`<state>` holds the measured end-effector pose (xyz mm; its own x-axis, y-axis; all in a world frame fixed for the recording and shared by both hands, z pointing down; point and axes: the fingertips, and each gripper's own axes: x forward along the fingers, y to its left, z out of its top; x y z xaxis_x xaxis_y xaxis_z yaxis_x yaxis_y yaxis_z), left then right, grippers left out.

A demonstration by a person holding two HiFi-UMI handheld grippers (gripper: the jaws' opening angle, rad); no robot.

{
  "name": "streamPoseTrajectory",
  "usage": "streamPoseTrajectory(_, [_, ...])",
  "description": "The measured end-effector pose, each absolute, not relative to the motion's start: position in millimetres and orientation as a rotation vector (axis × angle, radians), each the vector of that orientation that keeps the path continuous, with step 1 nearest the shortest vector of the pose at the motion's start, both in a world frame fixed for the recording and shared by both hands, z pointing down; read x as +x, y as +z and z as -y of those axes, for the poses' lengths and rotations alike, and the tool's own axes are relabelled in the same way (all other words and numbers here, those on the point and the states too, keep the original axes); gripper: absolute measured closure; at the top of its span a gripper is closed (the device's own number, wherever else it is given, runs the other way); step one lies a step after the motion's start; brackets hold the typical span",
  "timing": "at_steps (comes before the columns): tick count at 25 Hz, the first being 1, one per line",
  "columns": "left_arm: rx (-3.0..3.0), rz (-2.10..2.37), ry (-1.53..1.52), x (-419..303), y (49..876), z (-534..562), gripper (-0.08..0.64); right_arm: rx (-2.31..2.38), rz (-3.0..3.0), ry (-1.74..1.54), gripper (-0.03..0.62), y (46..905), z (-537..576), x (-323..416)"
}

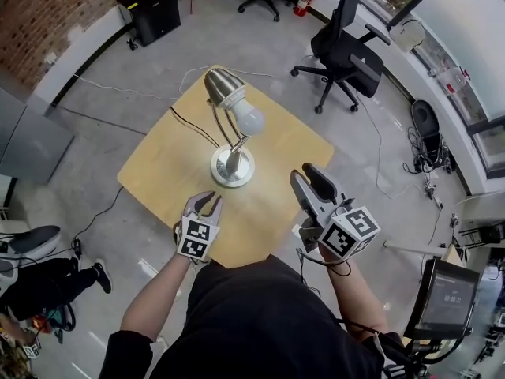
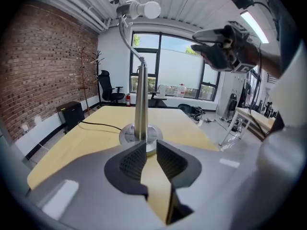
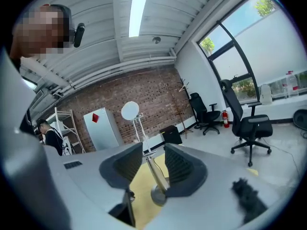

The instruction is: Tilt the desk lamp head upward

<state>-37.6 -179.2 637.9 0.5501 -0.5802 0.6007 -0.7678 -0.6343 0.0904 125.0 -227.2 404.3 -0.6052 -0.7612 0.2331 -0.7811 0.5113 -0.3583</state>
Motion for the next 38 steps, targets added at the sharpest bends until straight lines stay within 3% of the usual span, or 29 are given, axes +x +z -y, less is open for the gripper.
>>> streamPoseTrajectory(3, [2.426, 1.123, 0.711, -38.5, 608.9, 153.4, 0.502, 1.370, 2.715, 0.731, 0.477, 414.1, 226.3, 138.0])
streamPoseTrajectory(5, [2.396, 1.158, 0.664, -39.1, 589.3, 144.5, 0.520, 1.309, 2.756, 0.721, 0.581, 415.0, 221.7, 135.4])
streamPoseTrajectory(6, [2.382, 1.176, 0.636, -39.2, 578.3, 142.5, 0.526, 1.267, 2.774, 0.700, 0.587, 414.6, 217.6, 130.9])
streamPoseTrajectory(14, [2.416, 1.239, 0.354, -25.6, 482.6, 160.7, 0.546, 1.186, 2.904, 0.833, 0.586, 409.3, 204.0, 109.3])
streamPoseTrajectory(19, [2.441, 1.222, 0.235, -6.2, 449.5, 164.9, 0.548, 1.196, 2.904, 0.721, 0.586, 398.5, 204.6, 110.5])
streamPoseTrajectory(28, [2.416, 1.231, 0.176, -6.4, 430.7, 153.7, 0.548, 1.188, 2.891, 0.445, 0.586, 382.9, 185.0, 100.3])
streamPoseTrajectory(38, [2.344, 1.209, 0.170, -3.4, 448.5, 146.4, 0.548, 1.079, 2.910, 0.507, 0.586, 392.7, 170.7, 79.3])
